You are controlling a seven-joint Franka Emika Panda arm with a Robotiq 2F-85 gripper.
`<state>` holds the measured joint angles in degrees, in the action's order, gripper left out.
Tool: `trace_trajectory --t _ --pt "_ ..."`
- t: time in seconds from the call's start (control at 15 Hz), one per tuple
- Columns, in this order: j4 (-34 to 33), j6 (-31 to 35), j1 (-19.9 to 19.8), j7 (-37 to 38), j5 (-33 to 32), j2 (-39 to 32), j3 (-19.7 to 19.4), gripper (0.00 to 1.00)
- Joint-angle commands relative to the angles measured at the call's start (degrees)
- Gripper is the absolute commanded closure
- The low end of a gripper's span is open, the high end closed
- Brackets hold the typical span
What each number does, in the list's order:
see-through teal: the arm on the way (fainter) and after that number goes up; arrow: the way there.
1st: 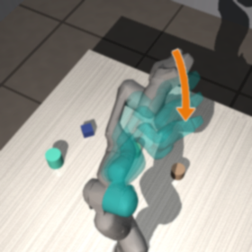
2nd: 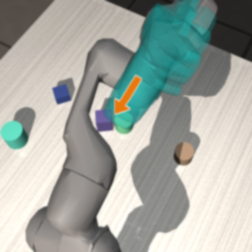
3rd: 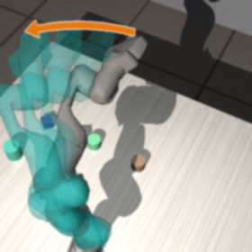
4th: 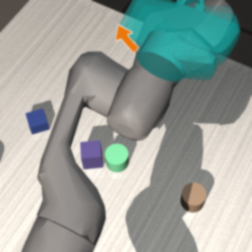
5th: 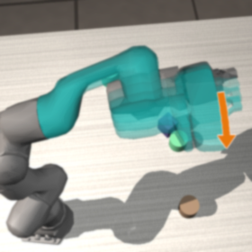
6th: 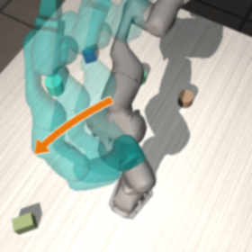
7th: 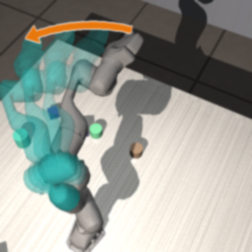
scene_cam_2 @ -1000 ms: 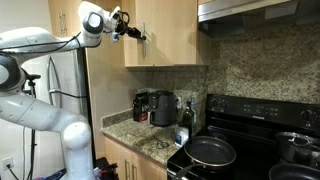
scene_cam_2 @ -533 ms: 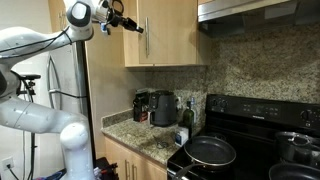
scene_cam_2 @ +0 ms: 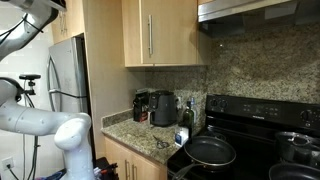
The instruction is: Close the drawer of the air fryer, open the right upper cabinet door, remove the black bottle from the cabinet and put it on the countertop
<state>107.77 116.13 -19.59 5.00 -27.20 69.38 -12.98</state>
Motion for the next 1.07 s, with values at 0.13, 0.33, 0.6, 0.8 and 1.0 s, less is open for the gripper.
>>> trace_trajectory --t 0.13,0.33,0.6,0.8,1.0 --pt "-6.6 -0.8 1.4 2.1 3.9 -3.3 1.8 0.79" --pt "-7.8 -2.5 4.3 1.6 10.1 -3.2 10.1 0.98" --pt "-6.4 -1.0 5.9 1.9 11.7 -1.9 15.0 0.90" --pt "-6.7 -1.0 7.5 1.9 12.8 -1.7 17.1 0.47" --pt "-4.3 -0.6 12.9 0.8 17.1 -3.1 22.5 0.37"
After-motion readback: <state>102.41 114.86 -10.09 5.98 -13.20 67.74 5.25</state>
